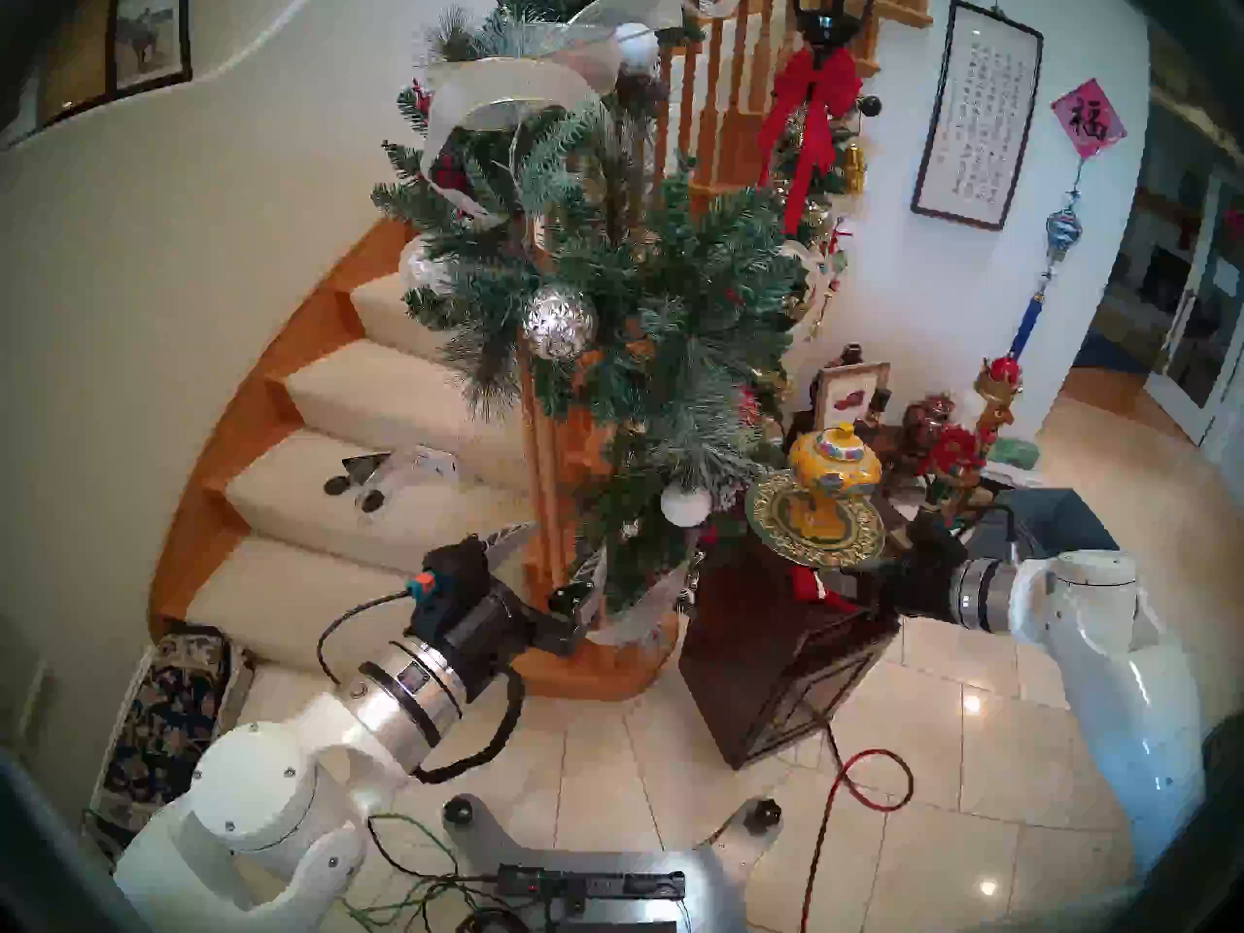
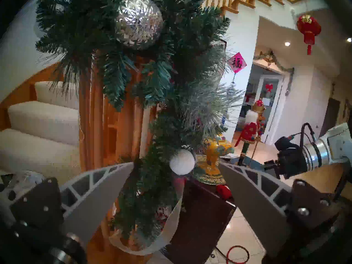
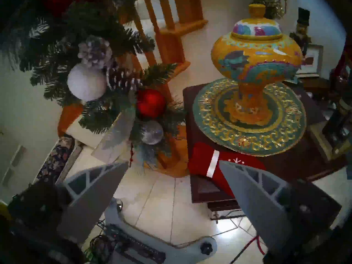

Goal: Hang the ornament onto the Christmas-tree-style decoration

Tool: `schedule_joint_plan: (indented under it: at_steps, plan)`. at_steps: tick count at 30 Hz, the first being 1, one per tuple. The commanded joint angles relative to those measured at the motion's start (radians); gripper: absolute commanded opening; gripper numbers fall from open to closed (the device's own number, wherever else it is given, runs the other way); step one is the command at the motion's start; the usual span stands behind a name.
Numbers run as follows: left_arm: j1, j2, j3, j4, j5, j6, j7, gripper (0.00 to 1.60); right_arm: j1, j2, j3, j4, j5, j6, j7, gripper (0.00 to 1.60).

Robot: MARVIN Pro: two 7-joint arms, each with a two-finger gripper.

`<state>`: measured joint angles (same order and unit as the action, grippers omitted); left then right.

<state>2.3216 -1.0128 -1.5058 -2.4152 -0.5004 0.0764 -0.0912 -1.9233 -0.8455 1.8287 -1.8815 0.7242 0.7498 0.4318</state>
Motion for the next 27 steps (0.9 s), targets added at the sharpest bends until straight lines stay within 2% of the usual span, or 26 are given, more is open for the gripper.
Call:
schedule_joint_plan:
  at_steps: [1, 27]
  plan:
    - [0.000, -0.002, -0.001, -0.008, 0.001, -0.002, 0.001, 1.60, 0.011, 0.000, -0.003, 0.010, -0.014, 0.006, -0.028, 1.60]
    - [0.000, -0.002, -0.001, -0.008, 0.001, -0.002, 0.001, 1.60, 0.003, -0.013, 0.002, 0.025, -0.037, 0.010, -0.055, 1.60]
